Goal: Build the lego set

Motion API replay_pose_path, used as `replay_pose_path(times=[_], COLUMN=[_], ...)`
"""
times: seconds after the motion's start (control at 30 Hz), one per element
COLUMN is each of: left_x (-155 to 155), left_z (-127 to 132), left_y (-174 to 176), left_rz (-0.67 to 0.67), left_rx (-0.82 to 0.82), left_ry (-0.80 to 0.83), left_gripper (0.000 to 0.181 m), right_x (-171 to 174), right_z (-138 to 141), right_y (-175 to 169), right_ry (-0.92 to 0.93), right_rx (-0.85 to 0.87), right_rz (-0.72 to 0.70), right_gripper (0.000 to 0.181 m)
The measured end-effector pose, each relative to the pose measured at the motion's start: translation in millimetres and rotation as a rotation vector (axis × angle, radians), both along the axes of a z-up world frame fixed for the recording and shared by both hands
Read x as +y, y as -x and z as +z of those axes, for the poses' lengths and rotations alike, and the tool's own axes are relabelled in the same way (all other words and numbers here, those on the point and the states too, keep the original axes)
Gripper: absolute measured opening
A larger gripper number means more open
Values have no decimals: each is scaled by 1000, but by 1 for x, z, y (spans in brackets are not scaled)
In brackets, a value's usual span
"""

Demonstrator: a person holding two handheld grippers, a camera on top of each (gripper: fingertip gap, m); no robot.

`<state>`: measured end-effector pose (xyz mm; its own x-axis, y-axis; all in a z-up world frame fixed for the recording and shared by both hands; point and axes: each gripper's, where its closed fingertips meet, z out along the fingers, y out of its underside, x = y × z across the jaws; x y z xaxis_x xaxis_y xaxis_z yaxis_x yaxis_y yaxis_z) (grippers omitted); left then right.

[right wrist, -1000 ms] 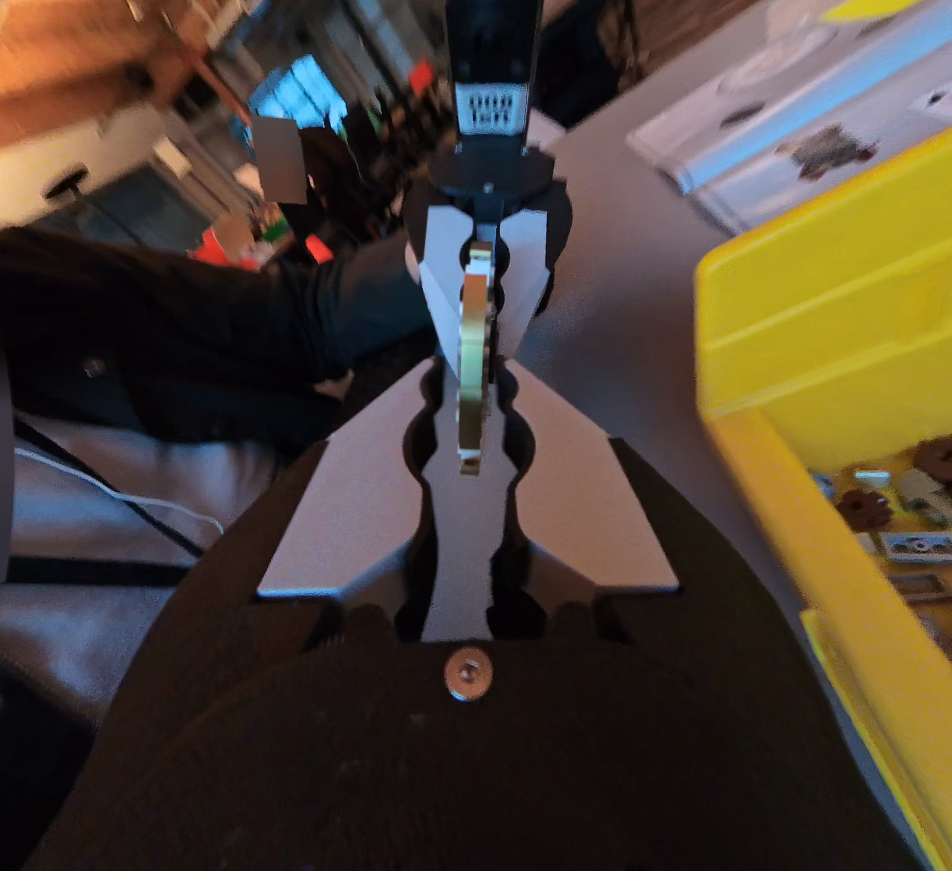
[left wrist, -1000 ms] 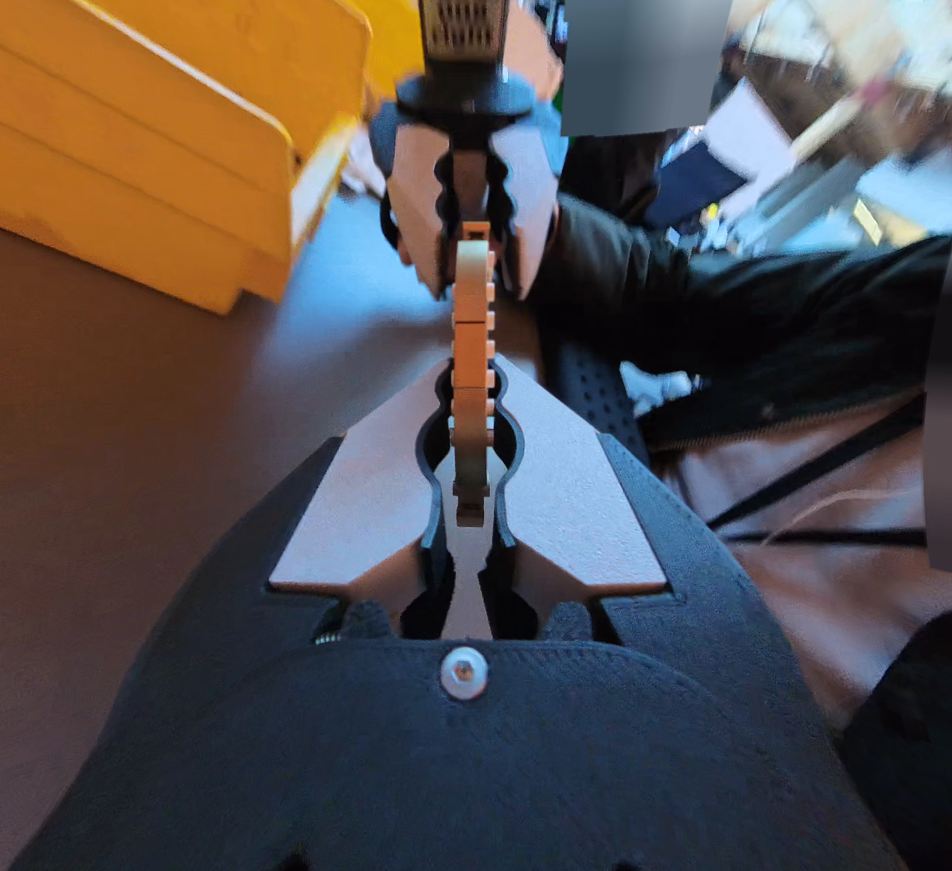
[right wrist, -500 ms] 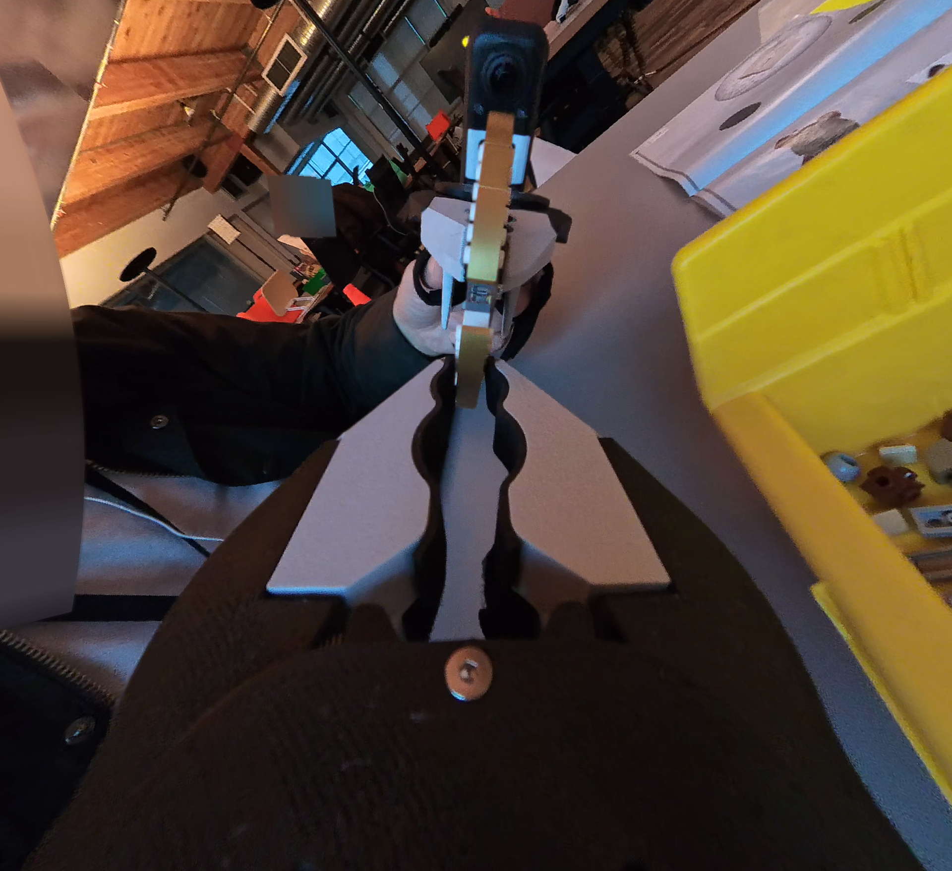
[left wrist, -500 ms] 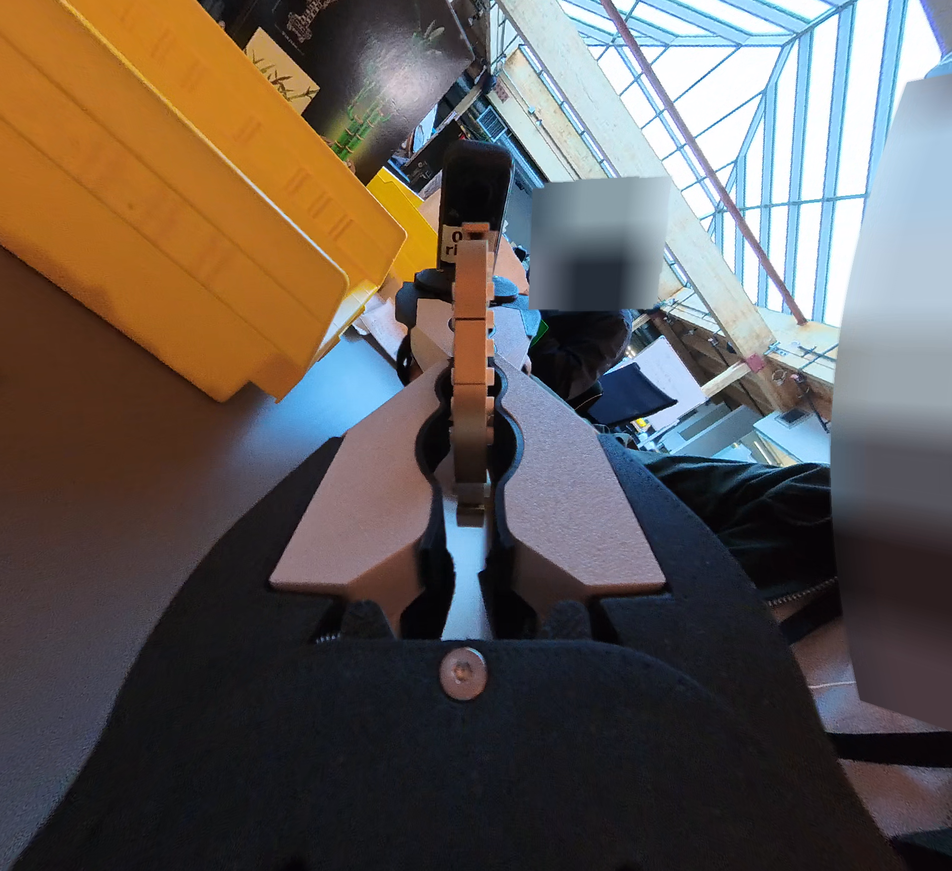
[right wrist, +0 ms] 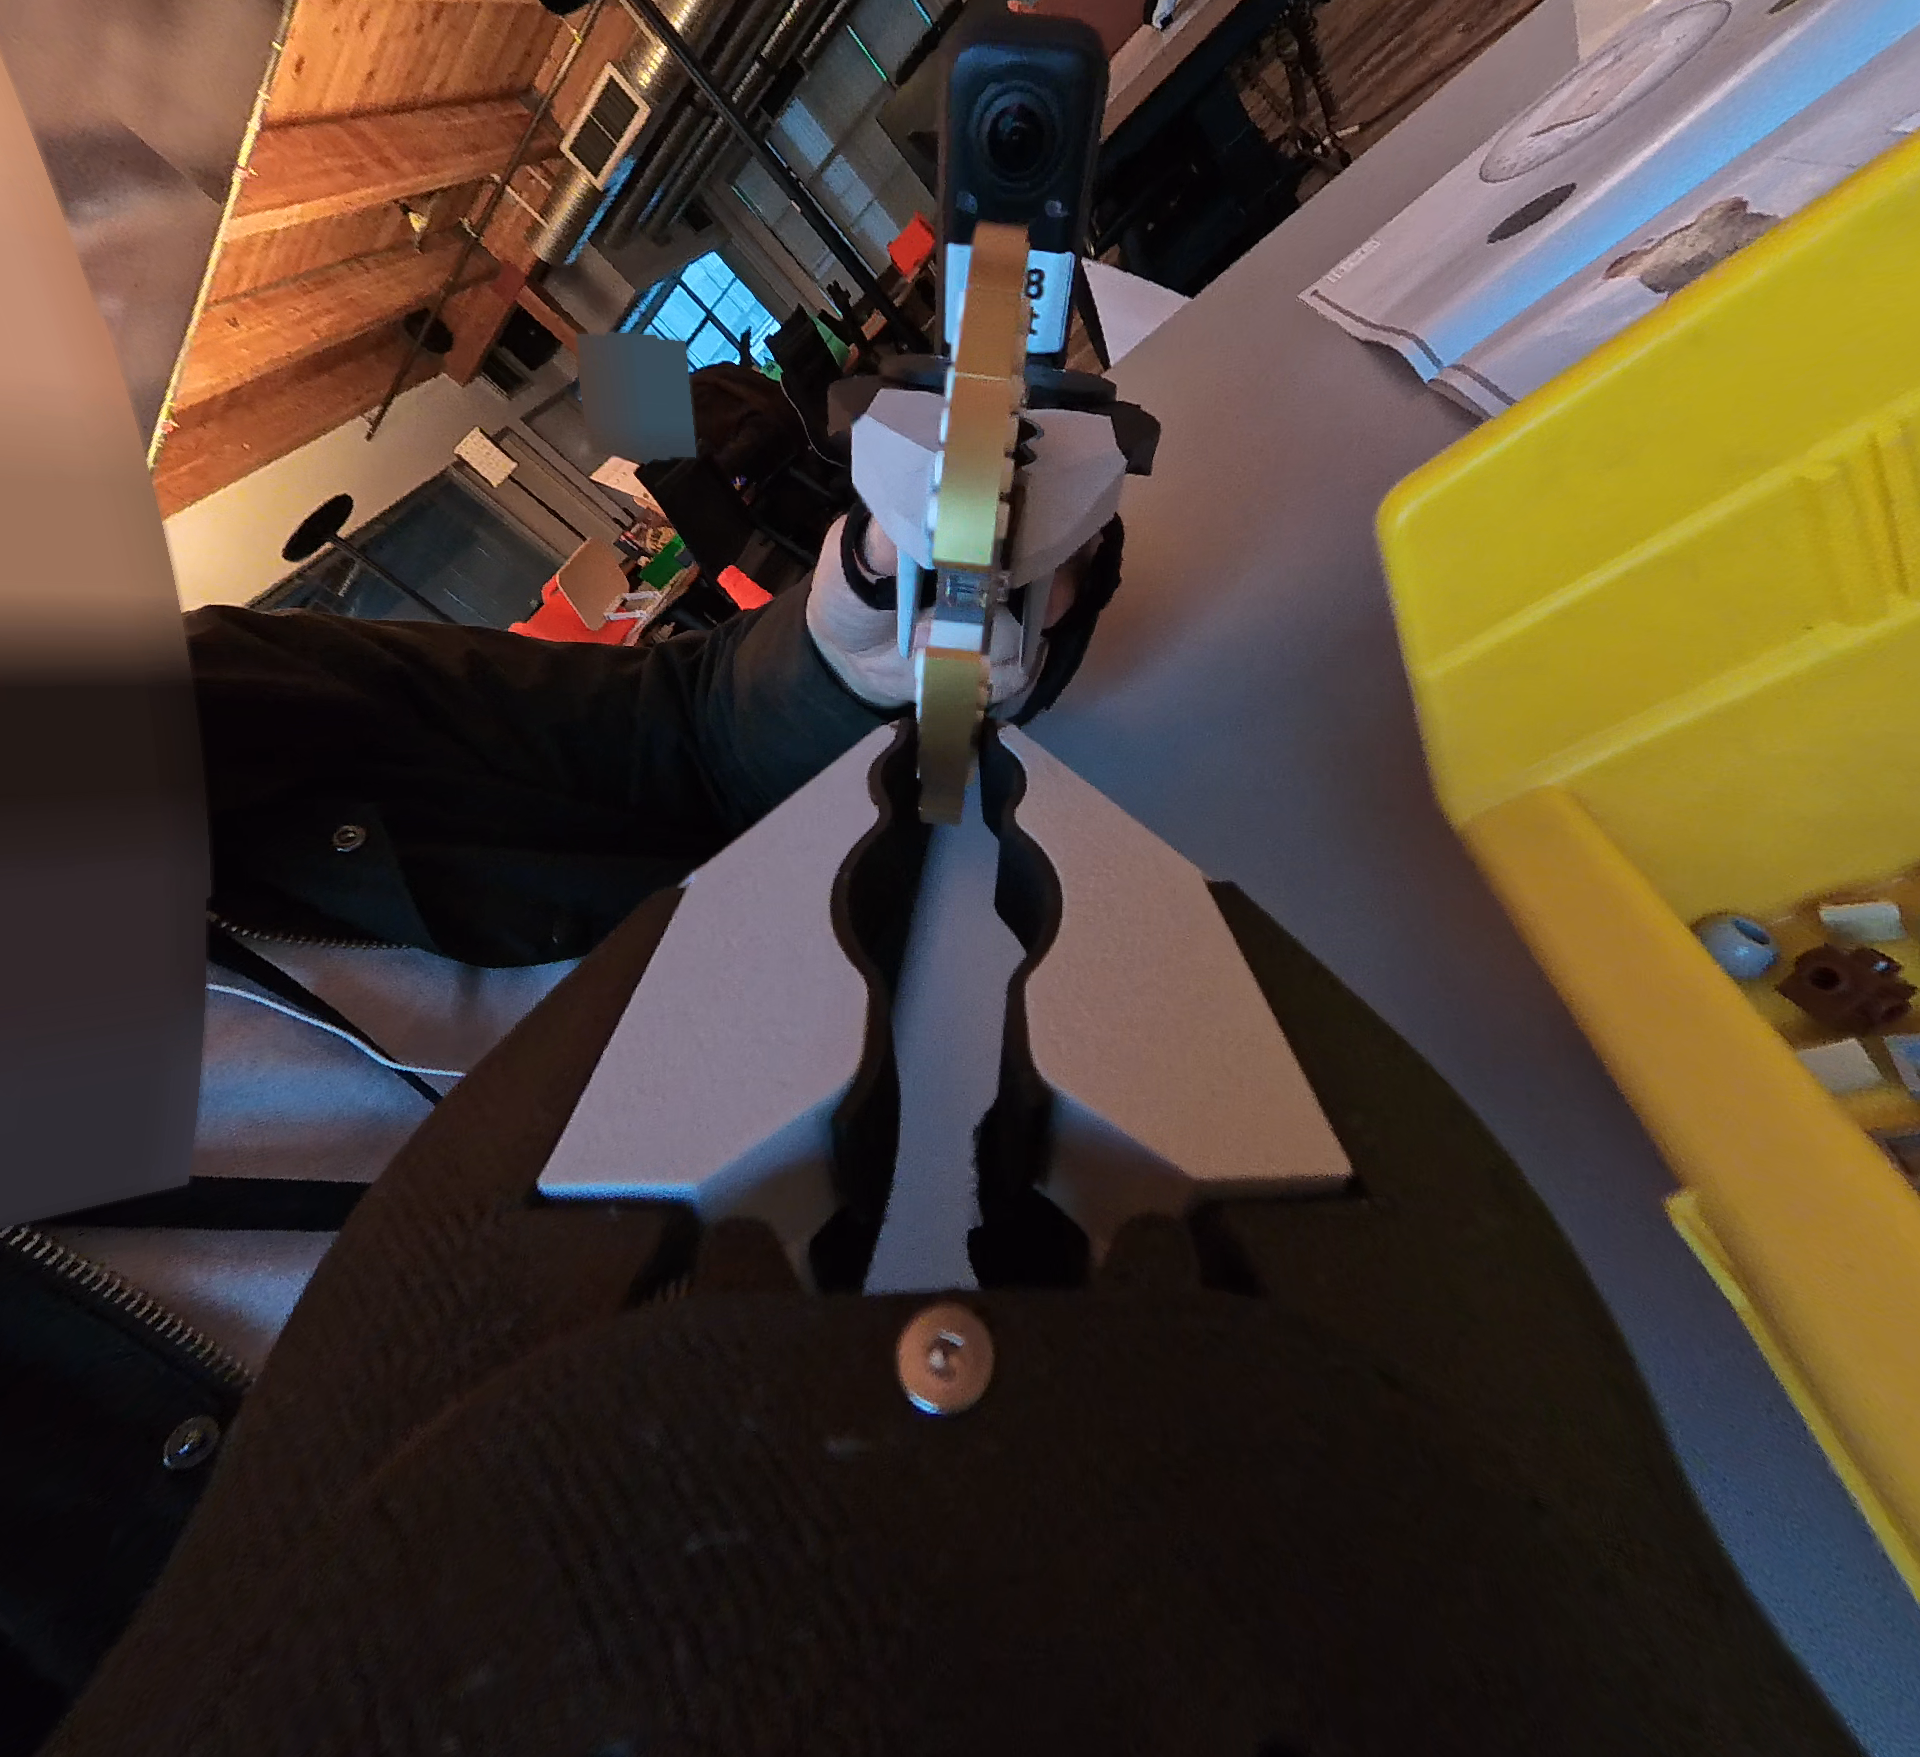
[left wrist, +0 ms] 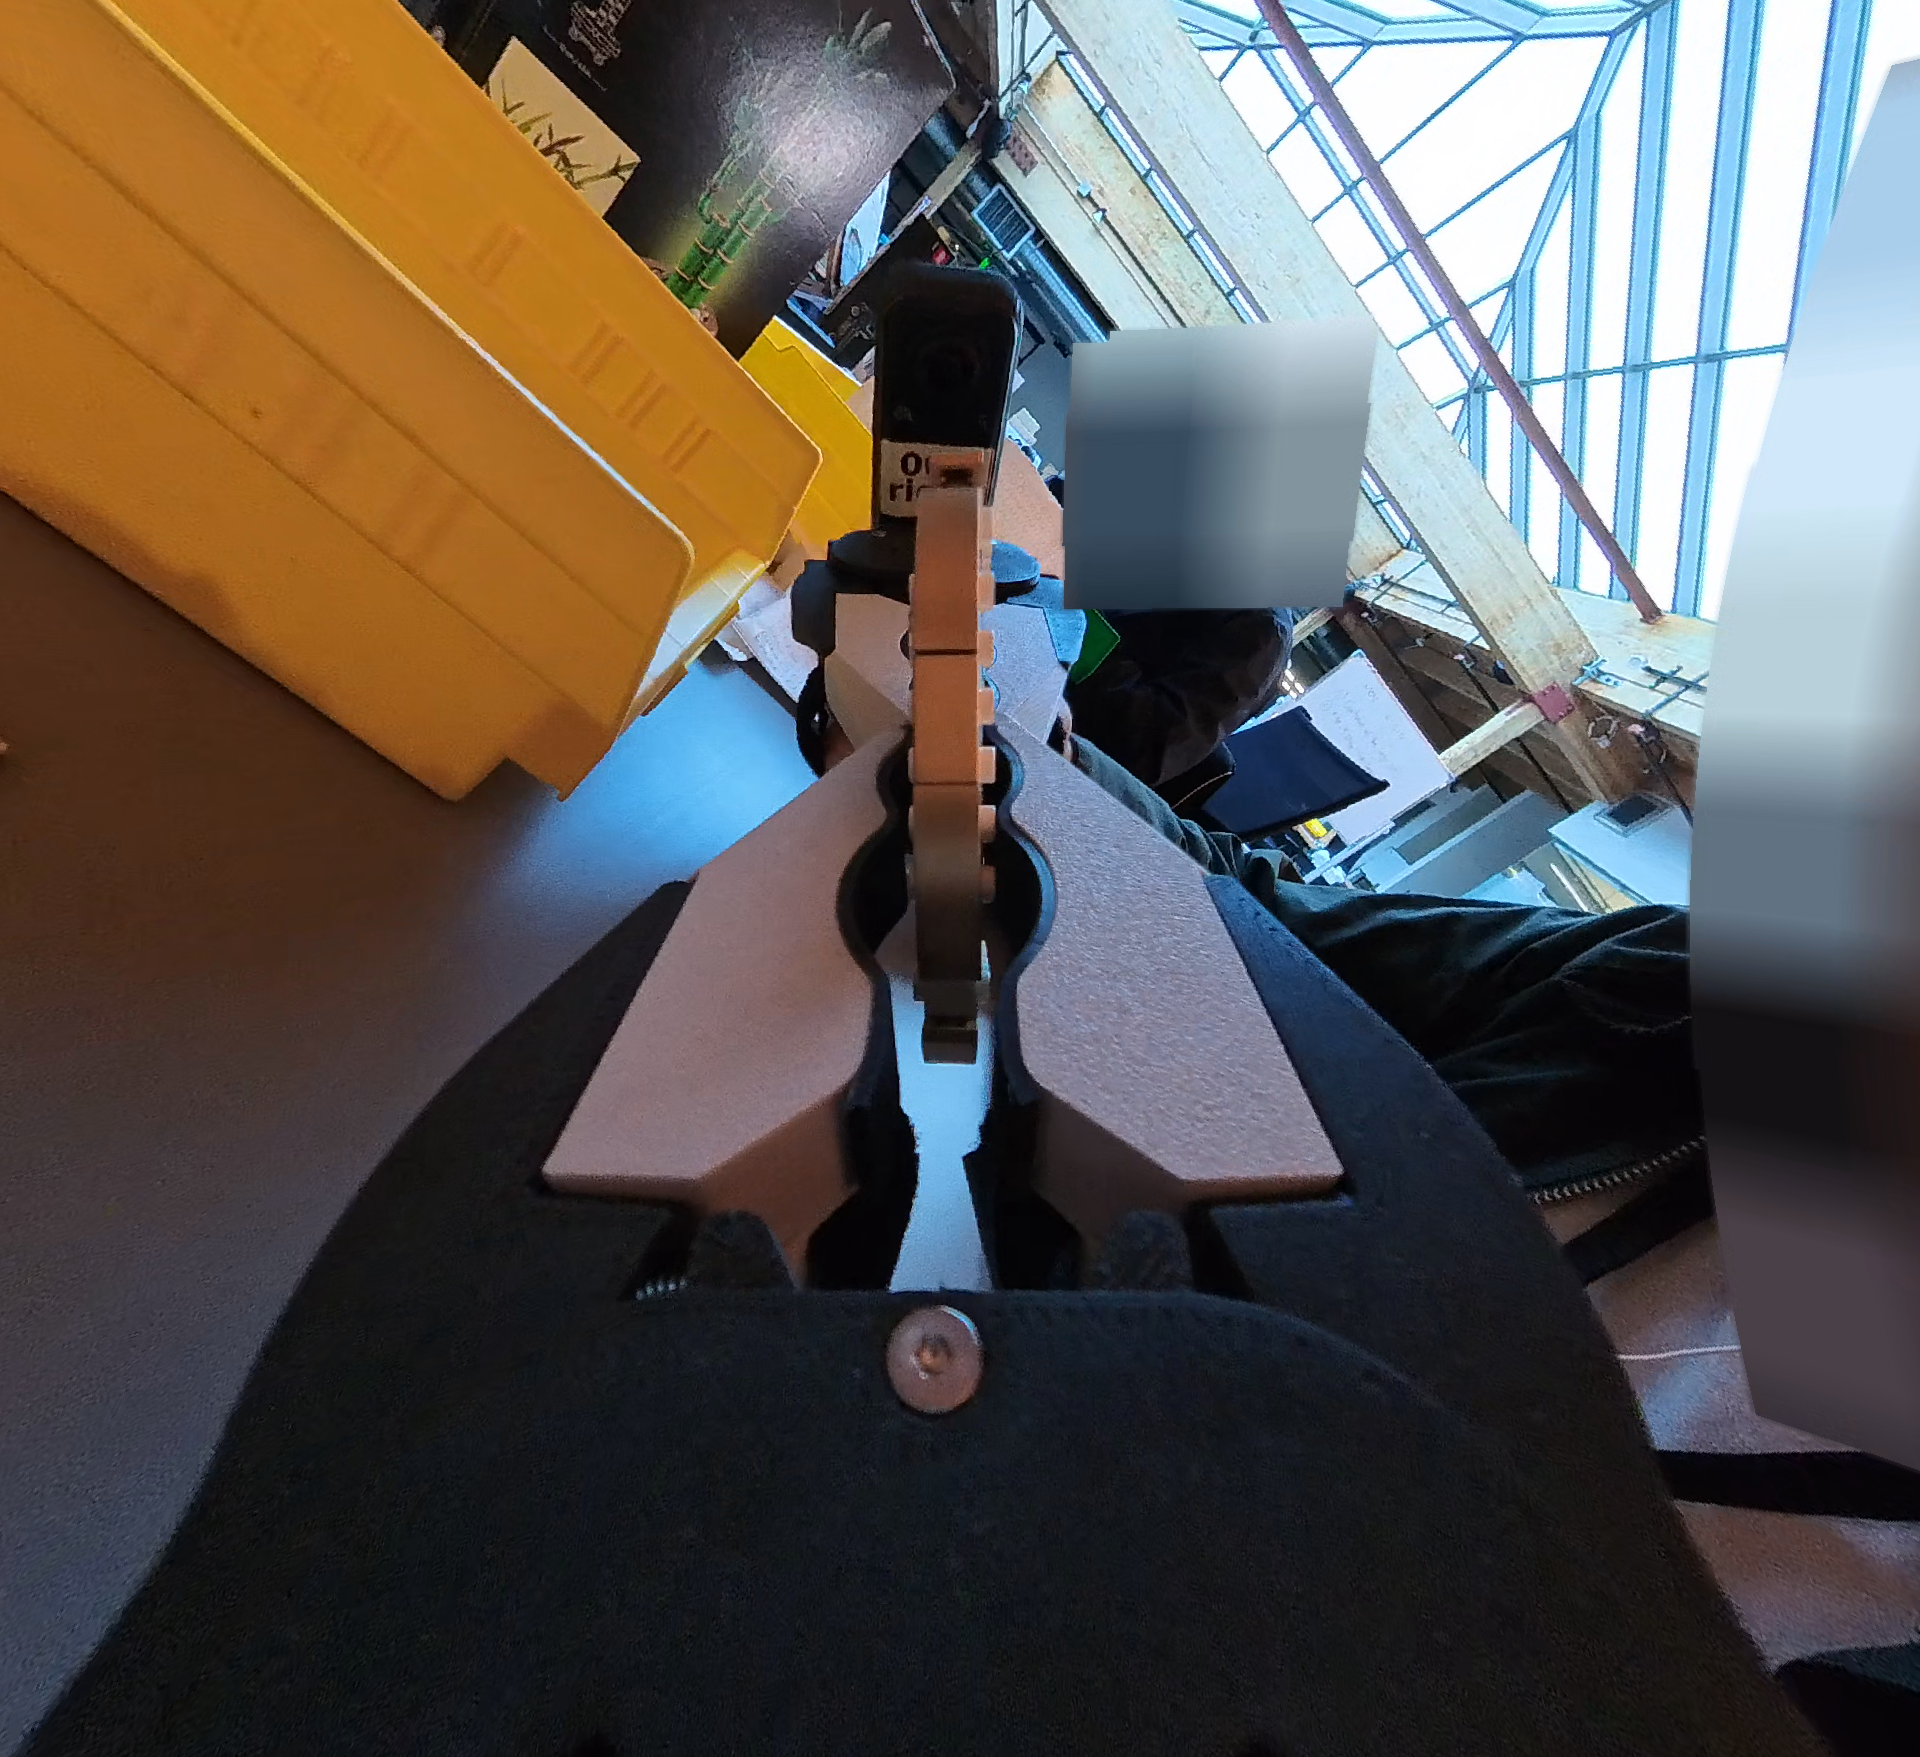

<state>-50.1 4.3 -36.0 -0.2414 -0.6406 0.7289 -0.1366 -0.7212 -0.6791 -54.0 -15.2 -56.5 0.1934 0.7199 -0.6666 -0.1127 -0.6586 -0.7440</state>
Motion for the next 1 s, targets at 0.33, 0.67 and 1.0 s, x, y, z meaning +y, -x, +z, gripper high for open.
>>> replay_pose_path(times=[0.33,0.67,1.0], left_x=[-8,-23,-33], left_z=[-3,-24,-33], left_y=[-3,-11,-13], left_rz=[-61,-105,-157], left_rx=[-5,100,144], left_ry=[50,-55,-81], left_gripper=[23,9,10], right_x=[5,6,4], right_z=[1,0,-3], right_y=[-5,-7,-3], right_ry=[47,95,88], right_rx=[24,46,11], right_rz=[-27,-27,-16], right_gripper=[8,8,8])
